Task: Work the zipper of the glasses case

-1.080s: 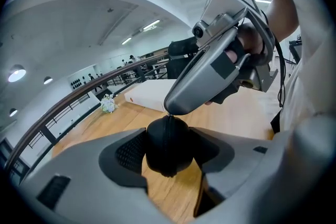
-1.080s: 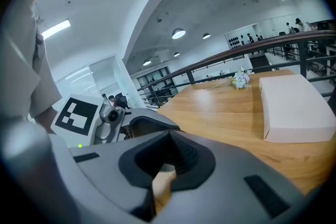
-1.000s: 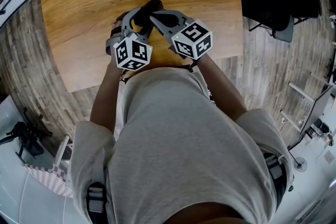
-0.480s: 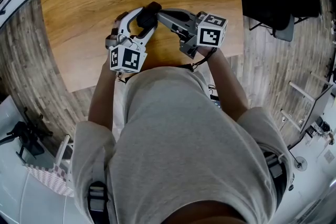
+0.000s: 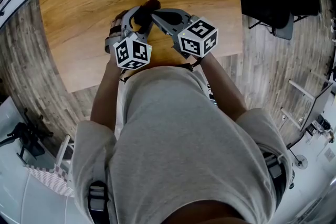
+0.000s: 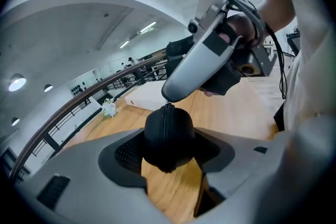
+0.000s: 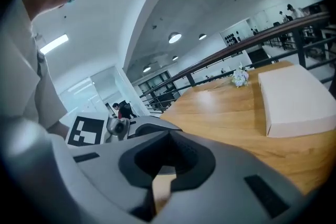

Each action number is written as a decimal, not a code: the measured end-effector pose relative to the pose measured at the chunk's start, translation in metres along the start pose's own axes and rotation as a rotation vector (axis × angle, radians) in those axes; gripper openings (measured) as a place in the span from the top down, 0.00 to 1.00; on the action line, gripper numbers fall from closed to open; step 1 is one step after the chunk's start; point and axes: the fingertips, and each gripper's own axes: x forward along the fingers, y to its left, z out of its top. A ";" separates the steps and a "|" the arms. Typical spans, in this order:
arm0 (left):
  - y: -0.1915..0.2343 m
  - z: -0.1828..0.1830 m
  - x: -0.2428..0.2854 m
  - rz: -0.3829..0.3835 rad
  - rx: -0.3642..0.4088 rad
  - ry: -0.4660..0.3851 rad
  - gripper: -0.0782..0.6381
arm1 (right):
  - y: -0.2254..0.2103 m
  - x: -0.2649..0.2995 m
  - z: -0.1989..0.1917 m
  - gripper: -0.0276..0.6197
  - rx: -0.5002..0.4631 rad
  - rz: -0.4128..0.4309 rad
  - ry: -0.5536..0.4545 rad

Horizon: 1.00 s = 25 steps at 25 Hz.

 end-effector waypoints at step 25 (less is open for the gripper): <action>0.004 0.003 -0.003 0.029 0.041 0.008 0.51 | -0.014 0.001 0.002 0.92 -0.049 -0.072 0.017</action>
